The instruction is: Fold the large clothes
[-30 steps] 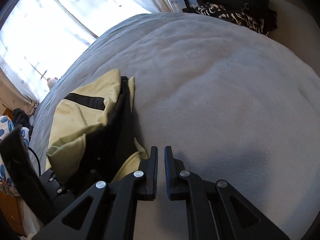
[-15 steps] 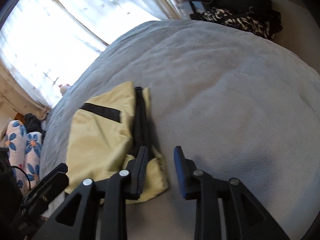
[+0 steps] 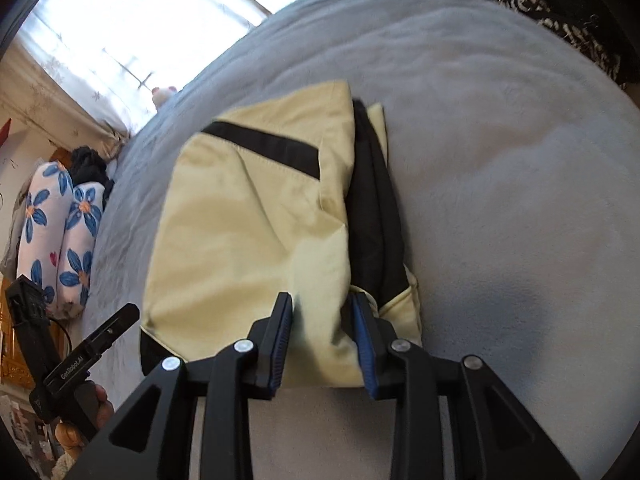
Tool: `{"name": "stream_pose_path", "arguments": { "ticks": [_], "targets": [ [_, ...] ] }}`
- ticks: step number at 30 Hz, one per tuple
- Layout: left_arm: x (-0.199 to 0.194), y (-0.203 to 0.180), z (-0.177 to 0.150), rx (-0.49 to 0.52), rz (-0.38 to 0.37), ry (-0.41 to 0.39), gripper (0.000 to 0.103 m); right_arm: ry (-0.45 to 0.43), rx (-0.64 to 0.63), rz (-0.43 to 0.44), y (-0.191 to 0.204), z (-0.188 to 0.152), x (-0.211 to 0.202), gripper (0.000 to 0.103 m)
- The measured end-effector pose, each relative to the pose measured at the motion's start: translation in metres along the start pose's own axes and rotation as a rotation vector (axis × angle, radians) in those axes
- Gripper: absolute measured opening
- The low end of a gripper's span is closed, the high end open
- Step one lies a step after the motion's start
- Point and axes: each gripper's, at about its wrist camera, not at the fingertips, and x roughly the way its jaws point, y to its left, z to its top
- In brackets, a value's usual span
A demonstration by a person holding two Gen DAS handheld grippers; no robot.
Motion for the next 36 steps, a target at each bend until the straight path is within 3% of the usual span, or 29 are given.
{"name": "stream_pose_path", "arguments": {
  "ticks": [2, 4, 7, 11, 13, 17, 19, 21, 23, 26, 28, 31, 33, 35, 36],
  "targets": [
    [0.003, 0.001, -0.006, 0.004, 0.003, 0.011, 0.079, 0.021, -0.006, 0.034, -0.002, 0.0, 0.008, 0.028],
    [0.007, 0.0, -0.007, 0.007, 0.002, 0.021, 0.079, 0.051, -0.019, 0.062, -0.001, 0.001, 0.019, 0.014],
    [0.01, -0.005, -0.008, 0.025, -0.002, 0.024, 0.079, 0.008, -0.061, 0.047, 0.008, 0.003, 0.011, 0.009],
    [0.007, -0.016, -0.01, 0.066, -0.012, 0.004, 0.079, -0.151, -0.128, 0.062, 0.023, -0.002, -0.038, 0.008],
    [0.009, -0.021, -0.012, 0.083, -0.025, 0.001, 0.079, -0.186, -0.116, 0.048, 0.019, -0.007, -0.044, 0.008],
    [0.028, -0.027, -0.02, 0.109, -0.02, 0.049, 0.079, -0.099, -0.046, -0.028, -0.012, -0.019, -0.001, 0.007],
    [0.035, -0.028, -0.023, 0.103, -0.035, 0.081, 0.079, -0.074, 0.003, -0.027, -0.028, -0.026, 0.015, 0.007],
    [0.031, -0.03, -0.024, 0.116, -0.041, 0.074, 0.079, -0.109, 0.034, -0.006, -0.03, -0.03, 0.004, 0.006],
    [0.027, -0.033, -0.025, 0.15, -0.033, 0.053, 0.079, -0.186, -0.01, -0.053, -0.023, -0.032, -0.017, 0.005],
    [0.032, -0.034, -0.026, 0.173, -0.019, 0.05, 0.08, -0.153, -0.018, -0.077, -0.028, -0.03, -0.008, 0.005],
    [0.037, -0.033, -0.026, 0.149, -0.034, 0.072, 0.08, -0.107, -0.021, -0.079, -0.03, -0.028, 0.004, 0.005],
    [0.036, -0.03, -0.025, 0.134, -0.042, 0.082, 0.08, -0.11, -0.038, -0.037, -0.02, -0.015, -0.006, 0.008],
    [0.034, -0.03, -0.019, 0.145, -0.047, 0.089, 0.08, -0.119, -0.033, 0.0, -0.016, -0.002, -0.013, 0.016],
    [0.033, -0.027, -0.011, 0.139, -0.067, 0.097, 0.08, -0.133, -0.014, 0.02, -0.016, 0.017, -0.014, 0.032],
    [0.032, -0.025, -0.006, 0.133, -0.079, 0.094, 0.08, -0.141, -0.006, 0.027, -0.017, 0.027, -0.013, 0.033]
  ]
}}
